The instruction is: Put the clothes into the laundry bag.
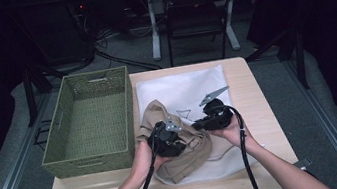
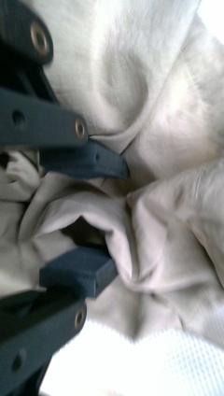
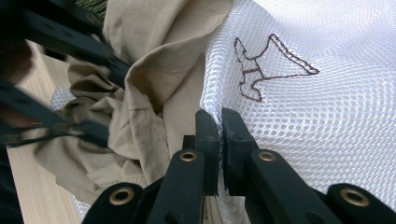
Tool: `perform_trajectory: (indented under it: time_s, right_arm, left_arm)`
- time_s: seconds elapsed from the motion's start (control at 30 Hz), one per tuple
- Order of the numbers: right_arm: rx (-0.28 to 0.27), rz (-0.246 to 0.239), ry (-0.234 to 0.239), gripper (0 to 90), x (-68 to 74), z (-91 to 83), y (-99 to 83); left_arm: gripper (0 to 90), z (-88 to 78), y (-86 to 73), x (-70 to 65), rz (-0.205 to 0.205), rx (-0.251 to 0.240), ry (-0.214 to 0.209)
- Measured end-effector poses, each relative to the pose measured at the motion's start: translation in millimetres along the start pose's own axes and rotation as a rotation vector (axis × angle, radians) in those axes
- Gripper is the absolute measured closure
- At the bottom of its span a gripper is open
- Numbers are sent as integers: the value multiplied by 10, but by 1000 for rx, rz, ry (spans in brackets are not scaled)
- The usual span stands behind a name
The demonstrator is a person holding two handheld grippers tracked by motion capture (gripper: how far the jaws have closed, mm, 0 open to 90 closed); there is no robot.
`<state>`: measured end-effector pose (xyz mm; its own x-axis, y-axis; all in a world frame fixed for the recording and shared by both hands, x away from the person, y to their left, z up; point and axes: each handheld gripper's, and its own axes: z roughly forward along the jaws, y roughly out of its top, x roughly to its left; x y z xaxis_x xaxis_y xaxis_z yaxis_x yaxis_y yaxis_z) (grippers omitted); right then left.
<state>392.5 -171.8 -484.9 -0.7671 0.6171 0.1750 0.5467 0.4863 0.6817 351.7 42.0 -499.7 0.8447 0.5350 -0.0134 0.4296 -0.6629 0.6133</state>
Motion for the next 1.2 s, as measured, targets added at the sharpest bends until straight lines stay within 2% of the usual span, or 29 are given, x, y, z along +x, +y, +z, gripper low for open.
perform_trajectory:
  time_s: [0.03, 0.13, 0.17, 0.27, 0.37, 0.43, 0.47, 0.53, 0.6, 0.63, 0.7, 0.83, 0.93, 1.0, 1.03, 1.1, 1.13, 1.17, 1.2]
  right_arm:
    - [-2, -2, 1, 871, -8, 0, 0]
    - [0, 2, 1, 871, -18, 0, -1]
    - [0, 1, 2, 871, -20, 3, -1]
    - [4, 4, 2, 871, -9, 5, 0]
    - [8, 3, 2, 872, -6, 16, -7]
    - [11, 2, 2, 872, -5, 28, -11]
    - [16, 3, 2, 872, 2, 34, -12]
    - [18, -2, 5, 873, 3, 43, -14]
    - [18, -2, 8, 874, 12, 39, -10]
    - [17, 0, 11, 874, 23, 38, -6]
    - [9, -4, 17, 874, 44, 26, 3]
    - [-8, -9, 21, 875, 74, -18, 21]
    - [-49, 3, 33, 874, 70, -96, 48]
    - [-74, 11, 39, 875, 68, -144, 62]
    - [-80, 12, 40, 874, 64, -156, 68]
    - [-68, 22, 41, 874, 46, -137, 51]
    - [-48, 25, 39, 874, 36, -102, 33]
    - [-28, 17, 29, 874, 26, -59, 9]
    - [-8, 16, 25, 873, 16, -10, -20]
  left_arm:
    - [464, -41, 9, -24, -1, -10, -1]
    - [374, -108, 36, -112, 30, -20, -10]
    - [338, -94, 40, -146, 40, -16, -13]
    - [323, 62, 20, -207, 74, 31, -35]
    - [380, 283, -36, -223, 75, 72, -19]
    - [457, 373, -63, -203, 62, 65, -2]
    - [500, 390, -70, -179, 44, 60, -21]
    - [583, 404, -77, -160, 43, 55, -42]
    - [671, 412, -89, -187, 50, 49, -42]
    - [699, 412, -88, -204, 64, 47, -34]
    - [730, 398, -88, -211, 59, 38, -36]
    - [753, 339, -54, -234, 50, 13, -19]
    - [754, 244, 15, -262, 20, -34, -7]
    - [751, 225, 55, -265, -16, -56, -22]
    - [747, 262, 63, -264, -30, -56, -24]
    - [737, 380, 53, -258, -20, -28, -16]
    - [726, 466, 33, -243, -33, -11, -21]
    - [714, 525, 8, -222, -40, -16, -22]
    - [694, 522, 12, -209, -35, -16, -24]
